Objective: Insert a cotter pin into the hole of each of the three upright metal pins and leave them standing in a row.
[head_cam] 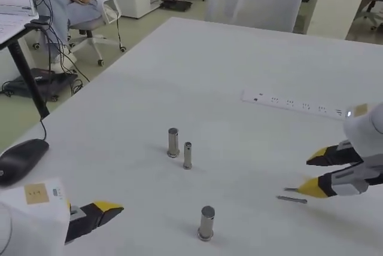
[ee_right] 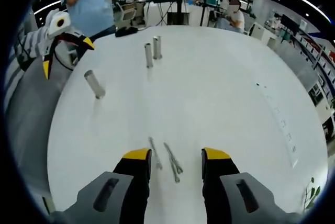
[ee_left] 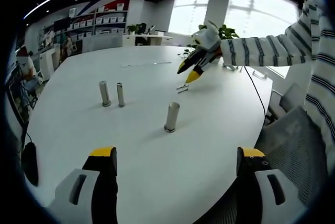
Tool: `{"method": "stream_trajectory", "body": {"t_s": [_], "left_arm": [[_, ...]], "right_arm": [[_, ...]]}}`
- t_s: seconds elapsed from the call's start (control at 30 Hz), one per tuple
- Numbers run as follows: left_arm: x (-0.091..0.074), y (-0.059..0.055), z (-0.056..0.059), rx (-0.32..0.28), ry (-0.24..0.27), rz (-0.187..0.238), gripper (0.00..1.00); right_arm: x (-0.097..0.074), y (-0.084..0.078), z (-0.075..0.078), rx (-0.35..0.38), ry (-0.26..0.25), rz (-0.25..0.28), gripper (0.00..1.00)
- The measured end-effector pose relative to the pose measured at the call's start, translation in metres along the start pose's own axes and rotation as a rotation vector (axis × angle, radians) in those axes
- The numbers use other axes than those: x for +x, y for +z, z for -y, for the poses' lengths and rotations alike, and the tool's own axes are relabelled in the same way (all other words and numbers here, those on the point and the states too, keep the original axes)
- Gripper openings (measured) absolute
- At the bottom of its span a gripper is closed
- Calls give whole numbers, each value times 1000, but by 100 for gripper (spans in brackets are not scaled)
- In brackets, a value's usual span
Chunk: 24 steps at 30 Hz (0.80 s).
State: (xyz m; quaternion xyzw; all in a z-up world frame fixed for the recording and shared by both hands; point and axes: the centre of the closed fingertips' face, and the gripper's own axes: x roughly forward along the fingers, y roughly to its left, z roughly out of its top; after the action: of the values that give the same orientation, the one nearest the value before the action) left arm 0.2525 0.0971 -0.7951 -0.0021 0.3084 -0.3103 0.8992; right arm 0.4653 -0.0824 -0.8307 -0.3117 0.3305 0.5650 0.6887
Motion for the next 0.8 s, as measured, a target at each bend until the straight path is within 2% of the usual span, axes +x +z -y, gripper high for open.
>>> {"method": "stream_trajectory", "body": {"t_s": [0.23, 0.8], "left_arm": [[-1, -4, -3, -7, 10, -10, 94], [-1, -8, -9, -19, 31, -25, 90]], "right_arm": [[12, -7, -3, -35, 22, -52, 37], [24, -14, 4, -72, 42, -106, 26]]}}
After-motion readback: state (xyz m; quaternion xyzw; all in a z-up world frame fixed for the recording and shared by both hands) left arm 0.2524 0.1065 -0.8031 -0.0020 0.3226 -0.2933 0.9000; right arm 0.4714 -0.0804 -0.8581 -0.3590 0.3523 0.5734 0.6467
